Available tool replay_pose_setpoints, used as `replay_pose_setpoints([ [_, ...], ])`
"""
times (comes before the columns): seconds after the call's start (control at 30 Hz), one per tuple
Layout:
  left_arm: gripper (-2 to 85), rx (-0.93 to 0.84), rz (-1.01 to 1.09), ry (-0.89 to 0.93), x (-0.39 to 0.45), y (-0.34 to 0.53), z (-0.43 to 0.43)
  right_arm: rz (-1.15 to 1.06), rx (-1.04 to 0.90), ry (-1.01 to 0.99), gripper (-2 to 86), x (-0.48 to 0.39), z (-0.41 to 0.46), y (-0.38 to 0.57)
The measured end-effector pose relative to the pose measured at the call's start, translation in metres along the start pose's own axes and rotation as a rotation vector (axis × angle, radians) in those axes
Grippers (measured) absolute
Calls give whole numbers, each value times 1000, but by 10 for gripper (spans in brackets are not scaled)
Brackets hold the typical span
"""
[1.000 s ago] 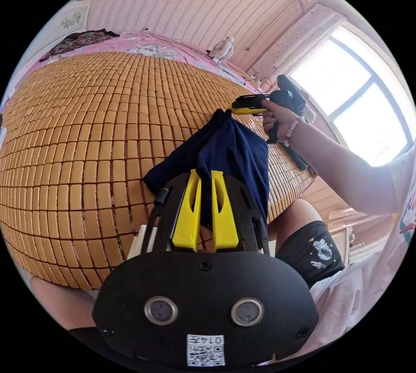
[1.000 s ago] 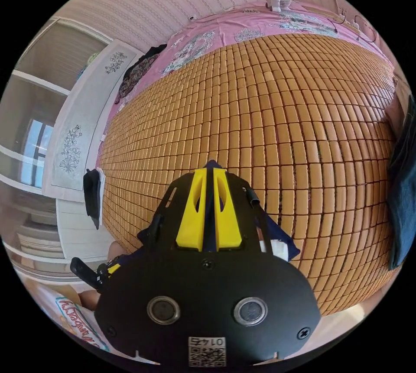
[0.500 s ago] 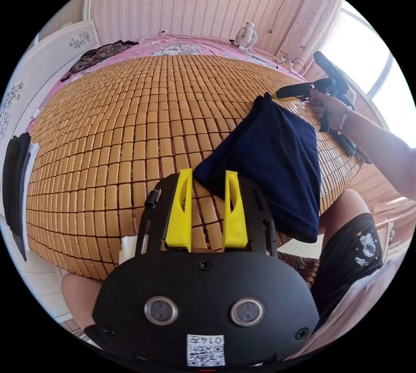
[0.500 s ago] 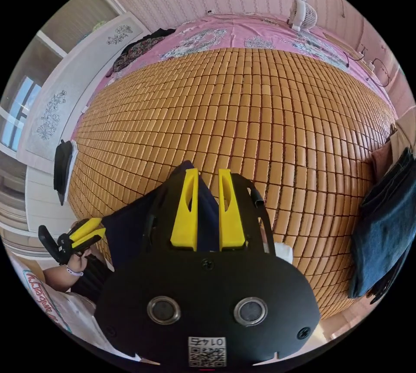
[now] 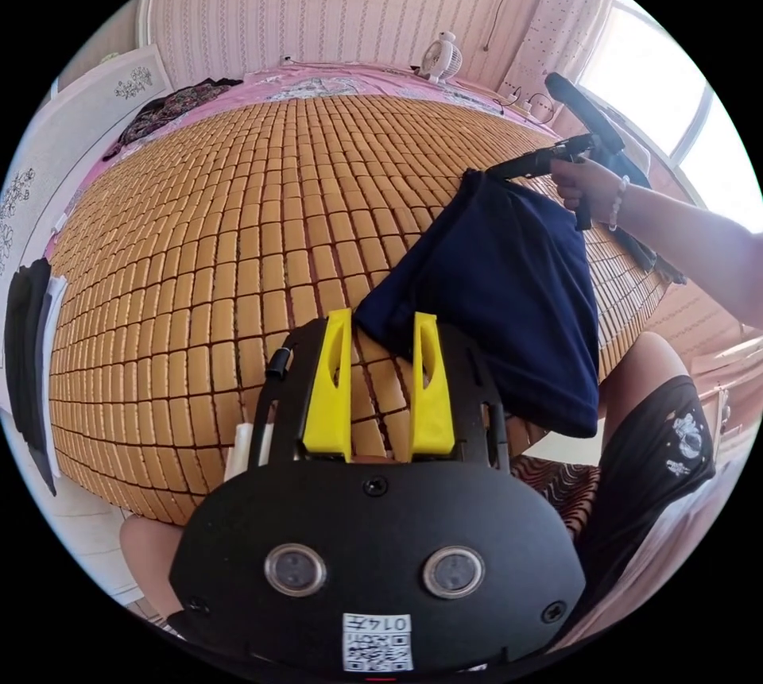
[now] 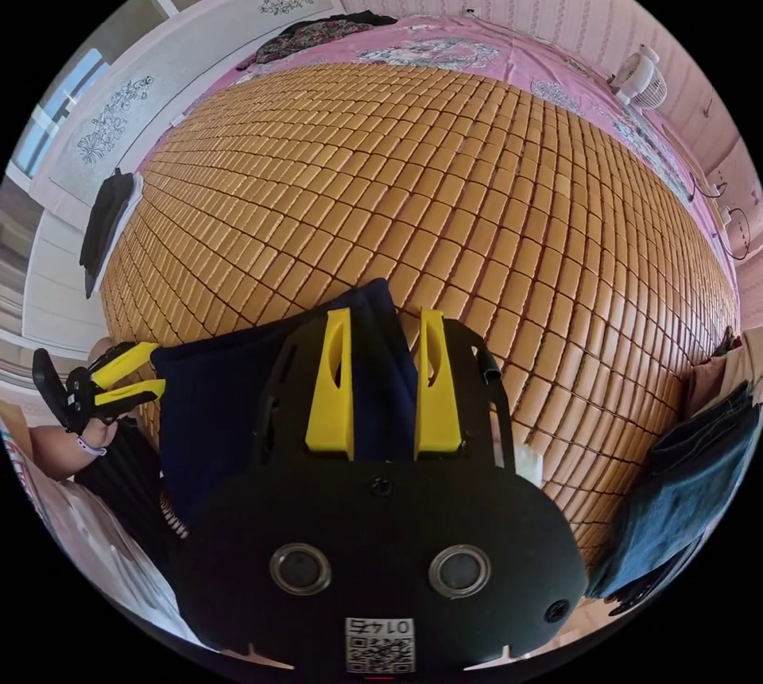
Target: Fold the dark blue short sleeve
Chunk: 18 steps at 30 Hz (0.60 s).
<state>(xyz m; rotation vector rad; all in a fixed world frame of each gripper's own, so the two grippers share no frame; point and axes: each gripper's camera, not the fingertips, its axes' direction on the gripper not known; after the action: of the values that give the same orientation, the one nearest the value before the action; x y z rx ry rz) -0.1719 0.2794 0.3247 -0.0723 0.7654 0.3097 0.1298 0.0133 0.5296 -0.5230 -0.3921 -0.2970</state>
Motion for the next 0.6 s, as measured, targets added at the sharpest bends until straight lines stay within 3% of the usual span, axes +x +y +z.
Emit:
replay_pose_setpoints([
  [0.13,49,-20,21,73,3,1,-12,-37,26,40,42,-12,1,11],
  [0.3,43,-33,48,43,10,5,-41,43,72,-57,11,-5,-16,34],
  [0.4,41,57,74,101,13,11,-84,78,192,-133,4,0,-49,62],
  [0.6,40,219,148,53,30,32,-175,100,406,-253,3,-1,-112,130],
])
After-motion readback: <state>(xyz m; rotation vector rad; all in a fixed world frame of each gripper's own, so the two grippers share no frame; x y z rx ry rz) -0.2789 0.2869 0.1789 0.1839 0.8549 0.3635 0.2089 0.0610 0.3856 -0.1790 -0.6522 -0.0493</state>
